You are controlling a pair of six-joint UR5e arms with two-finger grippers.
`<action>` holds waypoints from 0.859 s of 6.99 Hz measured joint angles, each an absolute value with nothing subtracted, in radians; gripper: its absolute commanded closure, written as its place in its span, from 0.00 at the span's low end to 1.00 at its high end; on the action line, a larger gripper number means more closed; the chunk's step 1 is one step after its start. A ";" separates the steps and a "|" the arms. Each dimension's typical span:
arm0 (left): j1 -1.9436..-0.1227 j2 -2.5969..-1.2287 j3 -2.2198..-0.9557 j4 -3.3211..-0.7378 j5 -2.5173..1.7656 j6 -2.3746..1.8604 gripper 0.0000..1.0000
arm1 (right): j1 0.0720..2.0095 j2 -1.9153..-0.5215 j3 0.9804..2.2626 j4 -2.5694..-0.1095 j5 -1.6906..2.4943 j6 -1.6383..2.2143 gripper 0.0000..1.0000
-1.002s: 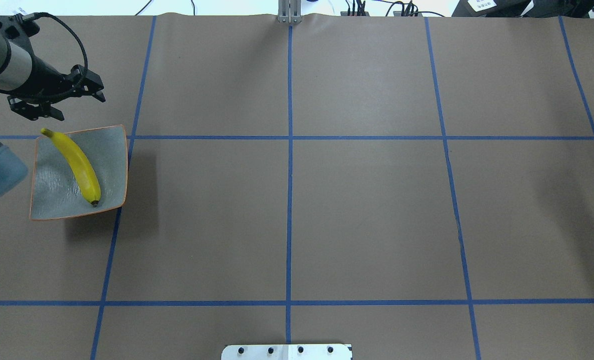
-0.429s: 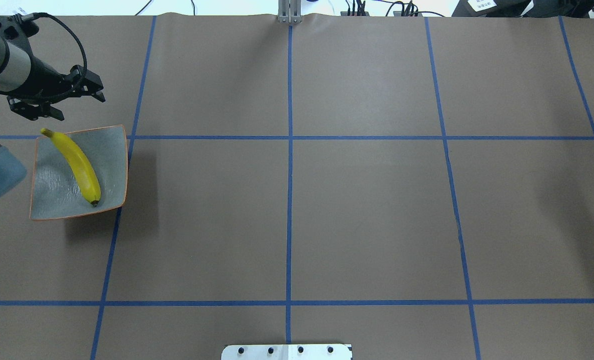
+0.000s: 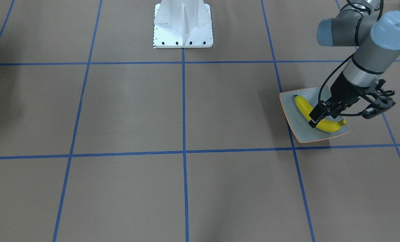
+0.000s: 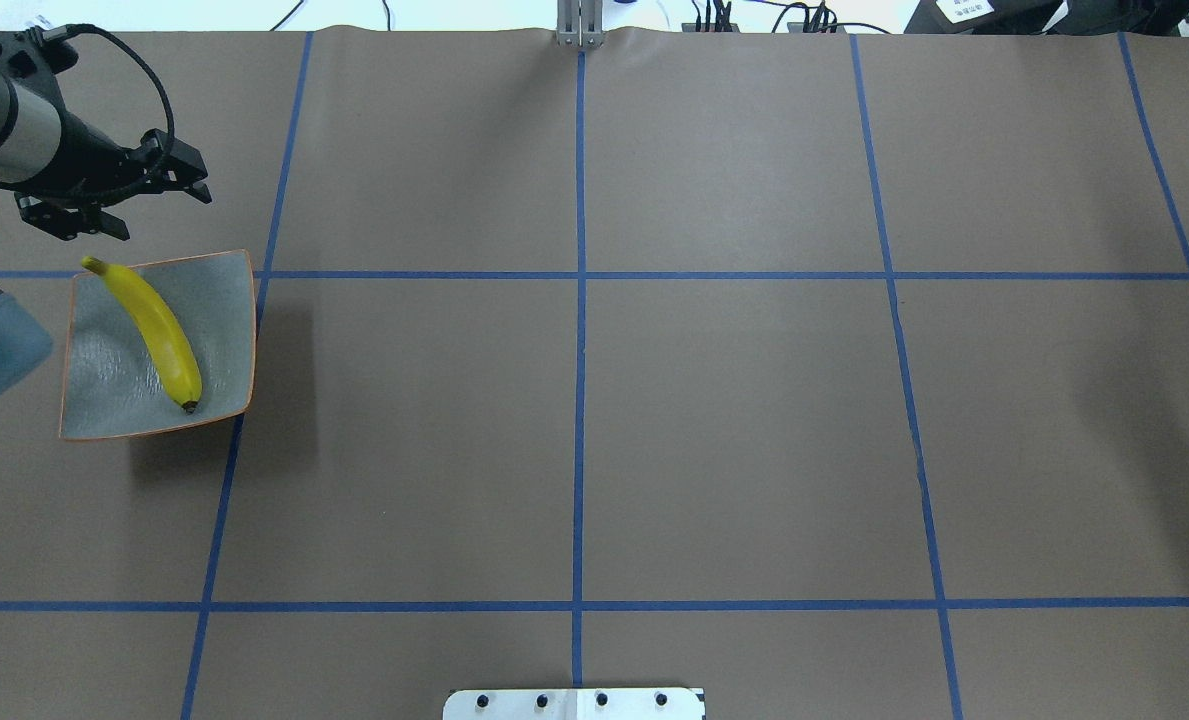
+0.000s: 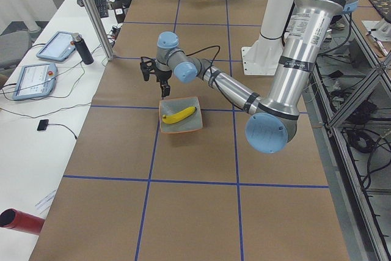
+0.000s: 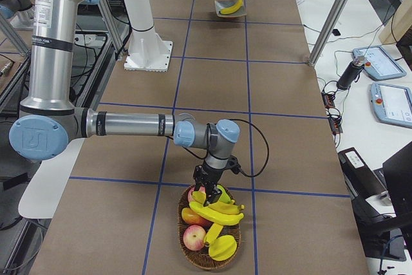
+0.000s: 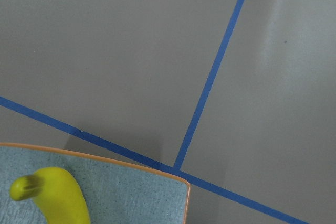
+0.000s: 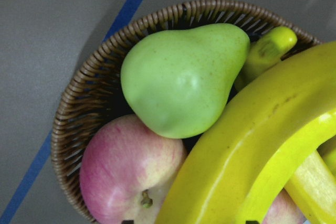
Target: Transfer all bananas from basket to plate
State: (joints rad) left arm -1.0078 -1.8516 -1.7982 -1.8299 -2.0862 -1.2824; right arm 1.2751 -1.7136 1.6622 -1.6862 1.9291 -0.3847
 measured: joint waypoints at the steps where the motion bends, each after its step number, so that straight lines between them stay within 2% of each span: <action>1: -1.008 -1.852 -1.799 -1.830 -2.086 -1.282 0.00 | 1.275 -1.714 1.660 -1.687 1.929 -0.385 0.28; 3: -1.008 -1.852 -1.802 -1.830 -2.086 -1.282 0.00 | 1.275 -1.715 1.657 -1.688 1.929 -0.385 0.38; 5: -1.008 -1.853 -1.805 -1.829 -2.086 -1.282 0.00 | 1.275 -1.716 1.651 -1.688 1.928 -0.385 0.56; 6: -1.007 -1.855 -1.805 -1.828 -2.086 -1.283 0.00 | 1.275 -1.716 1.650 -1.687 1.928 -0.385 0.68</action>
State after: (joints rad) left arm -1.0074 -1.8547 -1.8047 -1.8282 -2.0859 -1.2827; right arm 1.2748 -1.7163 1.6500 -1.6874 1.9283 -0.3850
